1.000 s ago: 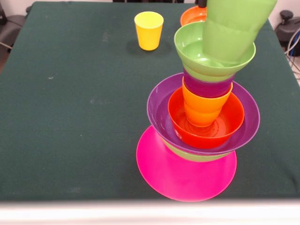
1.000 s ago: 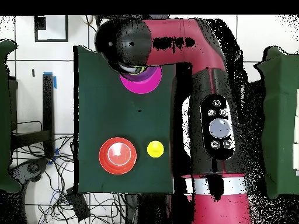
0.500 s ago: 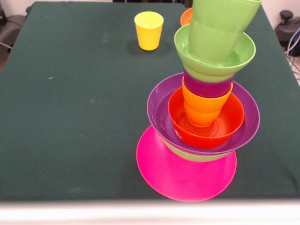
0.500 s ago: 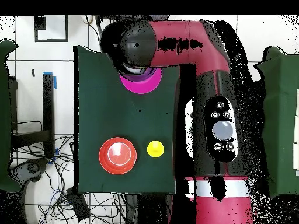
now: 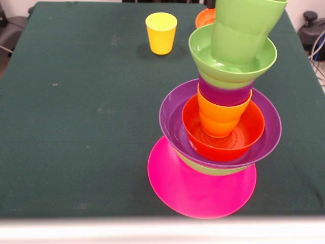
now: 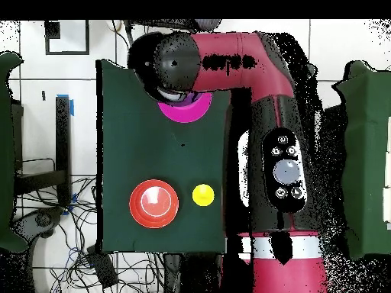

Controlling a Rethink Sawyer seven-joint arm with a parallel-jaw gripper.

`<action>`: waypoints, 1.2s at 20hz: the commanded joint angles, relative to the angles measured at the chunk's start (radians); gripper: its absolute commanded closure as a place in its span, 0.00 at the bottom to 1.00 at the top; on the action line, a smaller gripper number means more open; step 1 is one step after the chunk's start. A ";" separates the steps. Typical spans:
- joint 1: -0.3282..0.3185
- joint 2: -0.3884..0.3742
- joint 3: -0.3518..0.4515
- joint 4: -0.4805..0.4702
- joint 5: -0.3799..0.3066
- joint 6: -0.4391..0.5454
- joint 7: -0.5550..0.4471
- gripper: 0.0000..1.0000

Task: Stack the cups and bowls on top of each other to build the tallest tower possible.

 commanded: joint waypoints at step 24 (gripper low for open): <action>0.043 0.064 -0.071 0.141 0.000 -0.117 0.061 1.00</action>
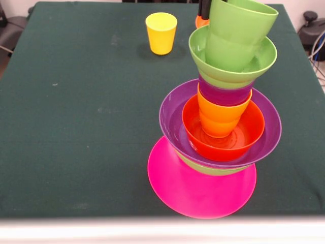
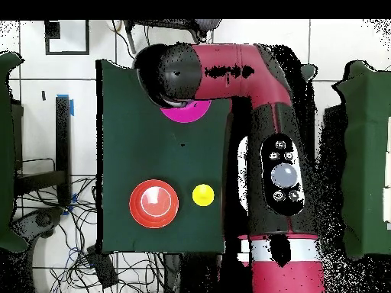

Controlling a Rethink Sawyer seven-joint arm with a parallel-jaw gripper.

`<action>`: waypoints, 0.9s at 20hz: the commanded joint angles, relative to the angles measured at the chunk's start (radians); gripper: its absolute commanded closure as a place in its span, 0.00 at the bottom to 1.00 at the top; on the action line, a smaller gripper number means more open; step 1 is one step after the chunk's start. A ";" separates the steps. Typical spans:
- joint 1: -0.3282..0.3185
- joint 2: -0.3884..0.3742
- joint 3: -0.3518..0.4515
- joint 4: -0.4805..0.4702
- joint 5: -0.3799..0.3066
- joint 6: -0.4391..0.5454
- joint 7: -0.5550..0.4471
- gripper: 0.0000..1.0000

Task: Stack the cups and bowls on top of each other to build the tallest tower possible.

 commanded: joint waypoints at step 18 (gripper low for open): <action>0.041 0.071 -0.025 0.103 0.010 -0.040 0.060 1.00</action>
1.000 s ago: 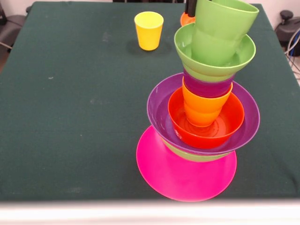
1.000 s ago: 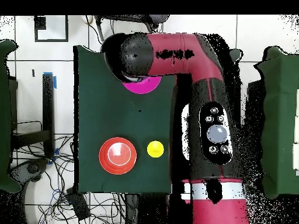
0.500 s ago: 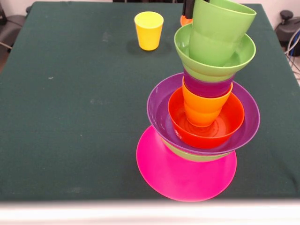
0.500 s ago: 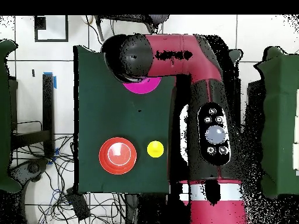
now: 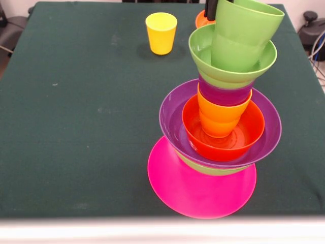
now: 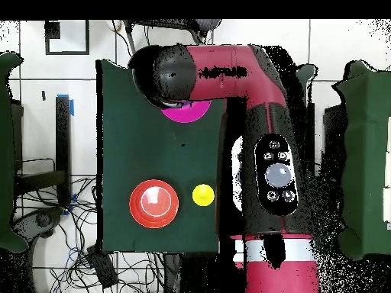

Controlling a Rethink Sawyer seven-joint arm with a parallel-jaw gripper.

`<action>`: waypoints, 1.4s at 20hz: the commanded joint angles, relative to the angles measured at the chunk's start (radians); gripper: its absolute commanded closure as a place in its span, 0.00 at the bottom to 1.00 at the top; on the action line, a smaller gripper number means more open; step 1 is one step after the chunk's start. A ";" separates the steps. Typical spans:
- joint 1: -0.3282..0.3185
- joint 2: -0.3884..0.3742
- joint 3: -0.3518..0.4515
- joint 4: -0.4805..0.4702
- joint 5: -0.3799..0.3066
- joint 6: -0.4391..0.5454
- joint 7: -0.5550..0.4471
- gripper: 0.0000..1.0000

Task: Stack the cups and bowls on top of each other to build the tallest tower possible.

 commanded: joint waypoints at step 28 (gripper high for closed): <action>0.051 0.085 -0.057 0.076 0.002 0.027 0.045 0.00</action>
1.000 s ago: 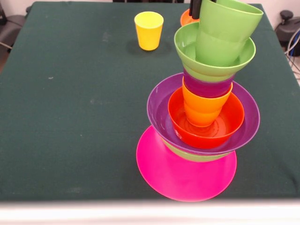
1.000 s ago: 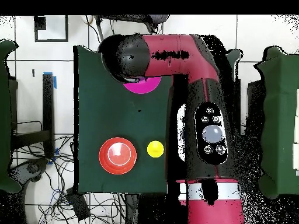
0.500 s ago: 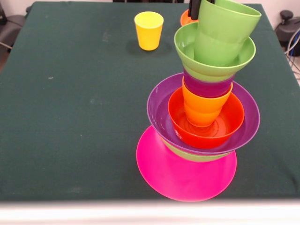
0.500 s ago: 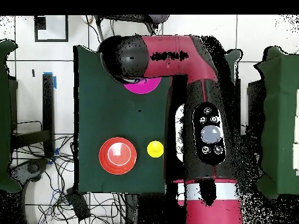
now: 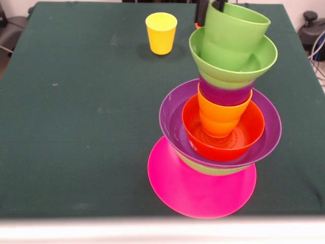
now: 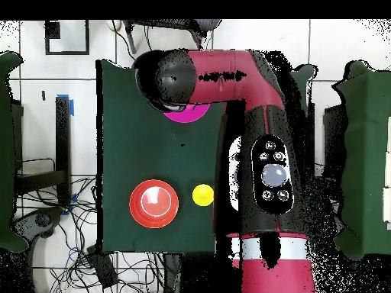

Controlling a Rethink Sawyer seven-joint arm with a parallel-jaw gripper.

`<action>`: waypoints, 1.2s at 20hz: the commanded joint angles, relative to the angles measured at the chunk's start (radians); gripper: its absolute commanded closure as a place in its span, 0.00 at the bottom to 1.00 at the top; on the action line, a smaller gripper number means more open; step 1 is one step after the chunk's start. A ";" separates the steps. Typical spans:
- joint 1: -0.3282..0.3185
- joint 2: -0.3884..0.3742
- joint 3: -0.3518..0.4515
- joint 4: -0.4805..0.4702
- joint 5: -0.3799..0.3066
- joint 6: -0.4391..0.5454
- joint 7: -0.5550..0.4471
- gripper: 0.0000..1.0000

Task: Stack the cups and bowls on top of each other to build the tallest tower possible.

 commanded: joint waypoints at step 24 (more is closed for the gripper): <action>0.006 0.032 0.010 0.116 0.080 0.014 0.032 0.00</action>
